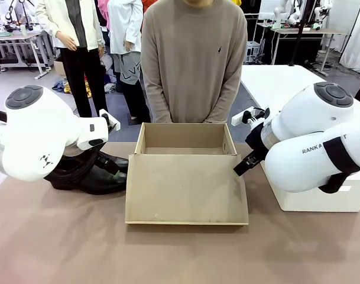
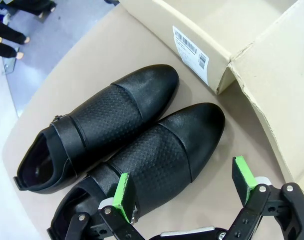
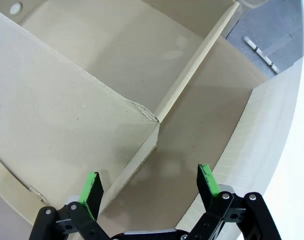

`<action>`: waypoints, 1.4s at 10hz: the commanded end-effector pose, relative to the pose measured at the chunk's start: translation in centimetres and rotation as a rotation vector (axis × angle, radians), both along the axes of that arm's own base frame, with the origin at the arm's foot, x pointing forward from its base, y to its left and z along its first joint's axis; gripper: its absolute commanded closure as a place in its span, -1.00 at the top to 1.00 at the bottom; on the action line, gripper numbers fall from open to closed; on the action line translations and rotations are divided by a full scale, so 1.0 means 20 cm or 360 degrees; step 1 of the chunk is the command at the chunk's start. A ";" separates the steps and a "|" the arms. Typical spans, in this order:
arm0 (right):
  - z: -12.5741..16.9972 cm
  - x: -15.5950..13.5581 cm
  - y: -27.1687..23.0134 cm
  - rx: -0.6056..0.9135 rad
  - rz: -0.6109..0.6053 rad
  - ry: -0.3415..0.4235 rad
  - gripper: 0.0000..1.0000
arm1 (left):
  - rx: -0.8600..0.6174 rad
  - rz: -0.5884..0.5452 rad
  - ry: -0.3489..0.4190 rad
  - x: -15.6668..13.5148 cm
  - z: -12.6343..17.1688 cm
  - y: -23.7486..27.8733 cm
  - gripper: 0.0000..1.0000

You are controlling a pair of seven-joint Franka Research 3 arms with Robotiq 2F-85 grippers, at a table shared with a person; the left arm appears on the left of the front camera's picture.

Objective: Pack the shoes into the box.
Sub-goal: Place one shoe of the Shoes into the Shoes Box.

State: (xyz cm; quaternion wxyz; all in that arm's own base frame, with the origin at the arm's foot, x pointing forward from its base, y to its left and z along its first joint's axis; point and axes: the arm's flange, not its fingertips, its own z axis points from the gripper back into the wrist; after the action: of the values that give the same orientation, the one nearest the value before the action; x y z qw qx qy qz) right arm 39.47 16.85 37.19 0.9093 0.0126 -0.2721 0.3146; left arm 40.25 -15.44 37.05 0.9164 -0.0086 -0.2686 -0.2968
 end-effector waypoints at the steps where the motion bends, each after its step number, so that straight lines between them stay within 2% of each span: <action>1: 0.00 0.00 0.00 0.0001 0.0000 0.0000 1.00 | -0.0003 0.0006 0.0001 0.00 0.00 0.01 1.00; 5: 0.04 0.00 0.00 0.0035 0.0014 0.0031 1.00 | 0.0000 0.0000 0.0000 0.00 0.00 0.00 1.00; 10: 0.44 -0.07 -0.08 0.0077 0.0029 0.0005 1.00 | 0.0149 -0.0036 -0.0042 -0.01 0.41 -0.04 1.00; 12: 0.57 -0.10 -0.11 0.0074 0.0065 0.0001 1.00 | 0.0237 -0.0070 -0.0081 -0.06 0.61 -0.08 1.00; 14: 0.66 -0.13 -0.13 0.0072 0.0081 0.0002 1.00 | 0.0279 -0.0089 -0.0112 -0.10 0.72 -0.10 1.00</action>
State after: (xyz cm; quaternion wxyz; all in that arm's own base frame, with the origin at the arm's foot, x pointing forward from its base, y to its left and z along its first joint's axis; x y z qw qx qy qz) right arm 36.82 14.96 49.75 0.9055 0.0305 -0.2842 0.3137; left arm 38.51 -17.36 51.08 0.8959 0.0606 -0.2758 -0.3429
